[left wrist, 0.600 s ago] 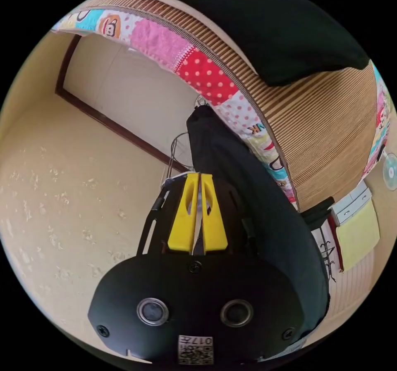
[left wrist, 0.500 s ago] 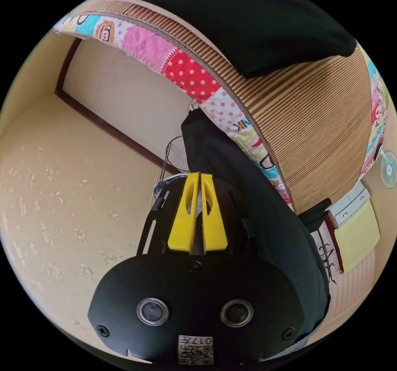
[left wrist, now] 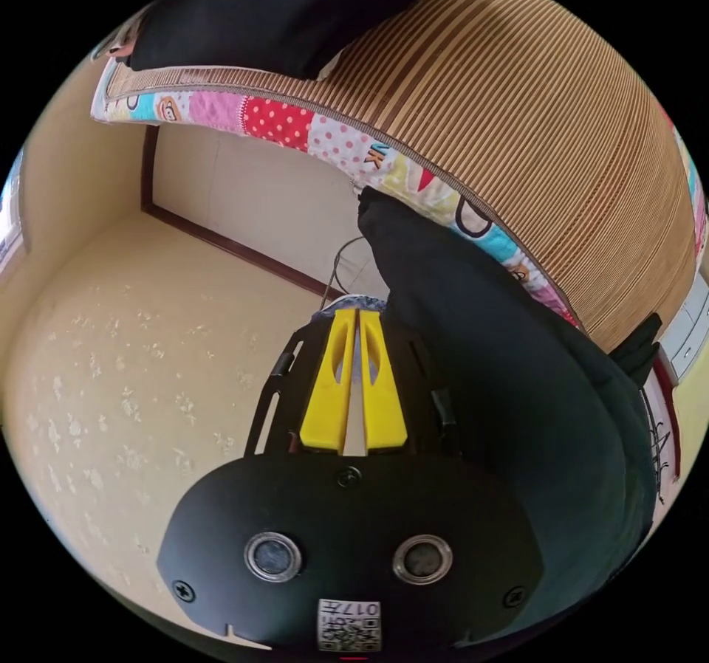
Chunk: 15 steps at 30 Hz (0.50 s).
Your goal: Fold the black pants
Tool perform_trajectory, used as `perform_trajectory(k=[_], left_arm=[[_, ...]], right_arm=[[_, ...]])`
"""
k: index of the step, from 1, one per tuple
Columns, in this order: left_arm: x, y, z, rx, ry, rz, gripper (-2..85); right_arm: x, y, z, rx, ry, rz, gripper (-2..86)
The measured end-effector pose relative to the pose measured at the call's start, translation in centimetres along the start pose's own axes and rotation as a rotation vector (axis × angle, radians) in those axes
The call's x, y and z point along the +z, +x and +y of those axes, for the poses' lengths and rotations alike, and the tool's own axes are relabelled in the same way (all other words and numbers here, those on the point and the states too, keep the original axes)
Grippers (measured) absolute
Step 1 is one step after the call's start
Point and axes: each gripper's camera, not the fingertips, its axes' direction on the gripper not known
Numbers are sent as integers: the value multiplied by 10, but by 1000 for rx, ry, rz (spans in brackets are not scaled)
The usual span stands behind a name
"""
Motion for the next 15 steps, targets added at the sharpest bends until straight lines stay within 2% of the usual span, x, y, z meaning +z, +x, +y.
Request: perform_trajectory(k=[3, 6, 8, 11, 15], left_arm=[[19, 10, 10, -15, -14, -15, -5], [38, 20, 17, -16, -14, 7, -5], [48, 24, 20, -20, -10, -3, -5], [67, 24, 18, -62, -12, 17, -5], [89, 18, 8, -142, -30, 146, -6]], right_arm=[[5, 25, -2, 209, -108, -217, 87], [24, 29, -3, 178, -216, -310, 84], [26, 30, 4, 138, -202, -340, 78], [25, 23, 27, 25, -120, -300, 49], [26, -12, 72, -298, 16, -36, 10]])
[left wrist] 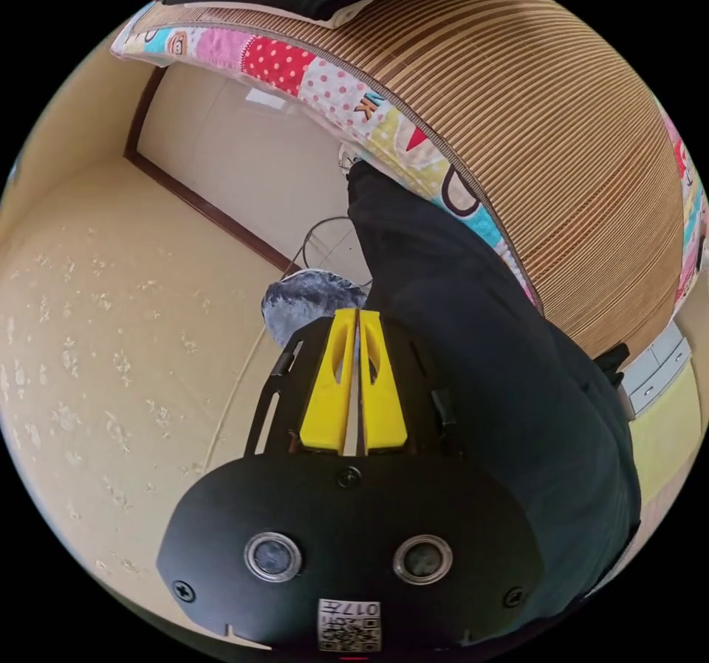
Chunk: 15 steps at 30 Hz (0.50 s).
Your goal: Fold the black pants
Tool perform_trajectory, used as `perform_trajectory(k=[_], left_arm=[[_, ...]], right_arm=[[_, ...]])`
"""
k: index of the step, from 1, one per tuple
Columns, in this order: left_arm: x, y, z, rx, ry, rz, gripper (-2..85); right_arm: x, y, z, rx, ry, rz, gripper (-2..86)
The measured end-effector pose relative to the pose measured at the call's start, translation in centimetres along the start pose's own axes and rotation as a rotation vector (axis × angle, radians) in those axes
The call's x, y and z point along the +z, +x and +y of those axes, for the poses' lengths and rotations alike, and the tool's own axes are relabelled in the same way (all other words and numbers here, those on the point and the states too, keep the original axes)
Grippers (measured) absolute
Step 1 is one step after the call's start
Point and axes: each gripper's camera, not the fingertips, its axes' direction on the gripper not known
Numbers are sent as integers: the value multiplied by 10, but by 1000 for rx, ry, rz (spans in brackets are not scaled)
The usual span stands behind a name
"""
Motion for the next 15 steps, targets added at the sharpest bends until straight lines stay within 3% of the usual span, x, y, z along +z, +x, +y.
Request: perform_trajectory(k=[3, 7, 10, 15], left_arm=[[5, 1, -15, -33, 6, 68, -6], [4, 13, -39, -39, 24, 127, -6], [-2, 33, -56, 10, 51, 147, -6], [-13, 75, -80, 144, 66, -2, -5]], right_arm=[[15, -38, 31, -264, -16, 94, 3], [24, -81, 80, -459, -46, -182, 2], [9, -90, 101, -477, 27, -308, 5], [-59, -54, 102, -325, 274, -321, 13]])
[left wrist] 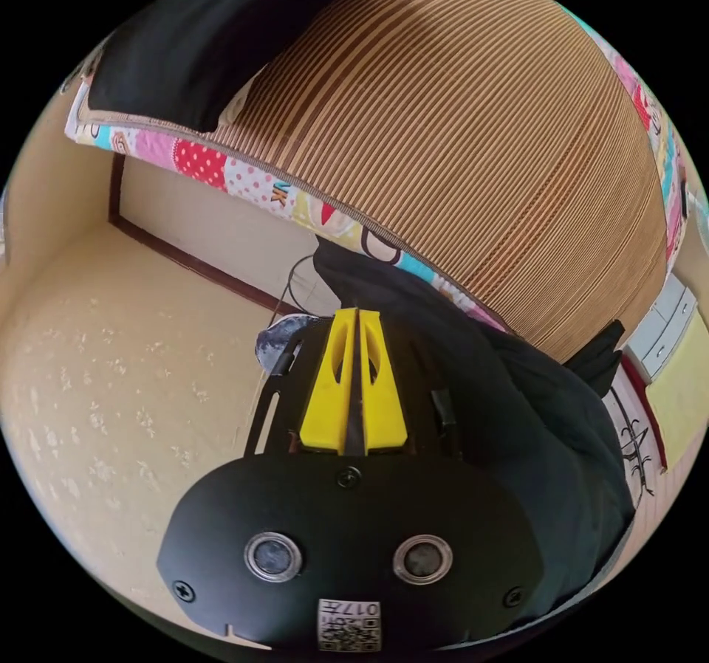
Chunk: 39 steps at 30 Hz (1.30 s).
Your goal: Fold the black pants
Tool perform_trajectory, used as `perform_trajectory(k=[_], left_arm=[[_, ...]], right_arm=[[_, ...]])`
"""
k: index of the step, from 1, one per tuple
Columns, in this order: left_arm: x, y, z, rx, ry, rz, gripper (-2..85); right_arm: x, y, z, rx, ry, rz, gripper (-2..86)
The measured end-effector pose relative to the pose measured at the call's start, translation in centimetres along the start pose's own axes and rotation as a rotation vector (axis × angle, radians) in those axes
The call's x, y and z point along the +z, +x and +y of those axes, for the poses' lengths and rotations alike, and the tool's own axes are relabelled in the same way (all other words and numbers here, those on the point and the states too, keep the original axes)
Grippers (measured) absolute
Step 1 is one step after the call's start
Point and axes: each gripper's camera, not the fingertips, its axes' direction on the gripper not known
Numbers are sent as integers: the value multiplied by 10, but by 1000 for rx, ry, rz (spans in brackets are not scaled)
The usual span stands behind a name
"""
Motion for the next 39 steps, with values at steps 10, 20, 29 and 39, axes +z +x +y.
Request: perform_trajectory(k=[10, 20, 29, 39], left_arm=[[-3, 15, -20, 46, 35, -73, -5], [36, -12, -27, -78, -30, -58, -5], [23, -21, -55, -269, 50, 147, -6], [43, 57, -87, -138, 119, 146, -5]], right_arm=[[-86, 96, -46, 346, 216, 212, 95], [-76, 24, -74, 97, 205, 123, 33], [-66, -174, -83, -413, 213, -327, 27], [56, -215, -75, -624, -369, -460, 33]])
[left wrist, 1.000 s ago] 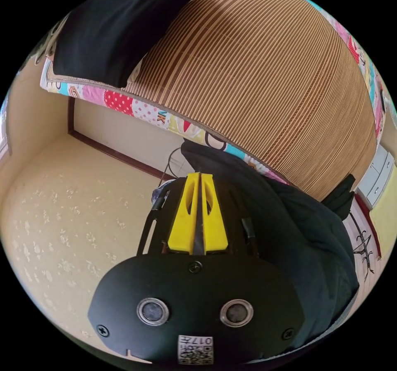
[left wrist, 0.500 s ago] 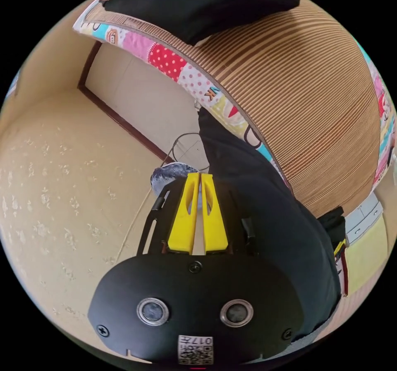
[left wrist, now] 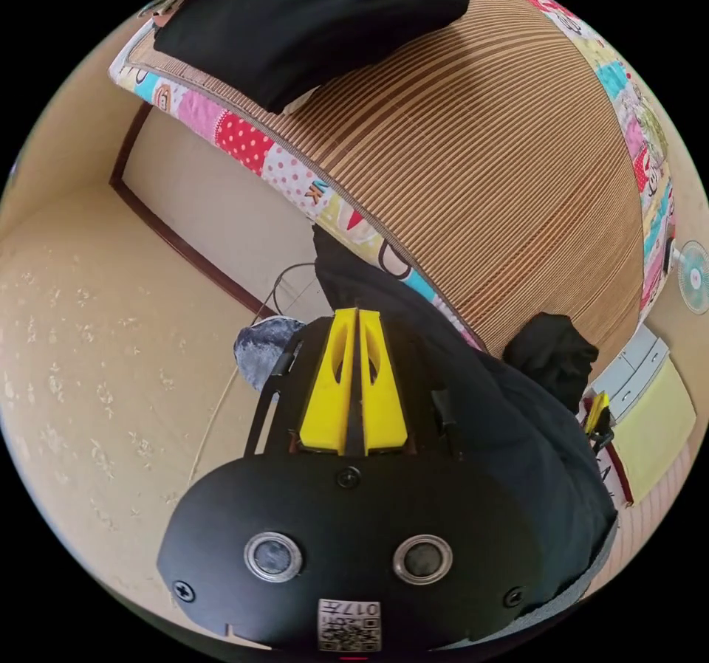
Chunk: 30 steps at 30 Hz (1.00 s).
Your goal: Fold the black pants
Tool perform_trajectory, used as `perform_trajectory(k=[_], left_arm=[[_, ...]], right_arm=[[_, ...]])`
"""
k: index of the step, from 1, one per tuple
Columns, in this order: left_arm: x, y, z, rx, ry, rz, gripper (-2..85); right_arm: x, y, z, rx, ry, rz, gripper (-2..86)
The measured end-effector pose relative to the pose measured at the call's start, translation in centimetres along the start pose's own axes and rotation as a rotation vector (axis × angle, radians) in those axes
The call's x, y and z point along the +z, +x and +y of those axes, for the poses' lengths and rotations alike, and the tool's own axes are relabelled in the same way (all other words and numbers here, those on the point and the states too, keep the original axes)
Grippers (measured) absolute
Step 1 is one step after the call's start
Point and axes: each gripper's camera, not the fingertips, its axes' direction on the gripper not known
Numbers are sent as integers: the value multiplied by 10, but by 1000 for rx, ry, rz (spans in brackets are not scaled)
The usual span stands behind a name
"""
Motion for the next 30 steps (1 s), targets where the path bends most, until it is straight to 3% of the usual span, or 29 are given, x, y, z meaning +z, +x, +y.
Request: perform_trajectory(k=[3, 5, 8, 10, 13, 20, 22, 26, 30], left_arm=[[16, -11, 2, -27, -24, -71, -5], [29, -22, 5, -71, -52, -85, -5], [54, -43, 12, -186, -102, -40, -5], [68, -51, 15, -255, -124, 18, -5], [84, -54, 16, -344, -126, 109, -5], [93, -9, -19, -335, -41, 248, -6], [93, 11, -31, -287, -23, 241, -6], [103, 61, -55, -134, -10, 120, -6], [123, 115, -73, 54, 6, 1, -6]], right_arm=[[-61, 49, 14, 111, 218, -156, 48], [-106, 81, 29, 195, 362, -150, 61], [-192, 136, 80, 477, 664, 42, 73], [-246, 166, 138, 827, 873, 216, 80], [-281, 183, 191, 1053, 1061, 289, 106], [-237, 245, 191, 988, 988, 63, 168], [-213, 258, 188, 1064, 1048, -6, 167], [-188, 266, 188, 1086, 1181, -128, 92], [-167, 276, 178, 816, 1271, -404, 45]])
